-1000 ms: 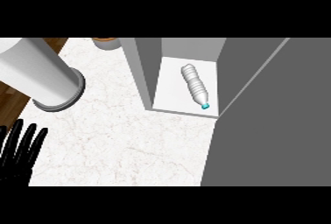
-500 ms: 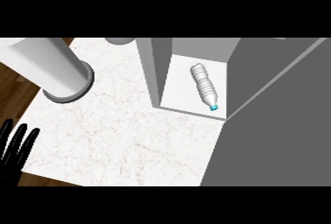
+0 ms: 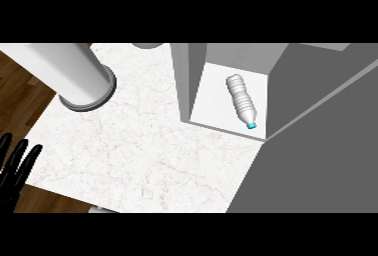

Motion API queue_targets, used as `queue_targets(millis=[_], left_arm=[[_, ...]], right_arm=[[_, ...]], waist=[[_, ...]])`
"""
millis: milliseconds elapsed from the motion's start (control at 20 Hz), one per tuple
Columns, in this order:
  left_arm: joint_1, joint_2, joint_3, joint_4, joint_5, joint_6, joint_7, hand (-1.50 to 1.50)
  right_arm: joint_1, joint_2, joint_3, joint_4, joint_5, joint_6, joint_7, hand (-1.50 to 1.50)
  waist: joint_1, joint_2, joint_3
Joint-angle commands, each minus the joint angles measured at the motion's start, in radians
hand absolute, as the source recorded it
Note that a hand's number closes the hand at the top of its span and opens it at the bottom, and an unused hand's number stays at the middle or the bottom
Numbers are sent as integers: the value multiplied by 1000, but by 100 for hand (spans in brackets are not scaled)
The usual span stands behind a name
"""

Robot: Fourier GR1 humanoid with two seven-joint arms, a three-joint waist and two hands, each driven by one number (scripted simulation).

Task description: Pick up the bottled water, place it into the cabinet and close the cabinet

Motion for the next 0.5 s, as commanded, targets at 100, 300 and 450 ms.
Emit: queue_targets(millis=[100, 300, 450], left_arm=[[-1, 14, 22, 12, 11, -14, 2, -150], [-2, 19, 26, 26, 14, -26, 4, -150], [-8, 27, 35, 16, 21, -37, 5, -150]], right_arm=[[-99, 24, 117, -15, 26, 19, 112, 150], [-132, 0, 99, -22, 20, 39, 122, 150], [-157, 17, 82, -11, 11, 26, 119, 150]], waist=[[2, -1, -4], [4, 3, -8], [5, 2, -5]])
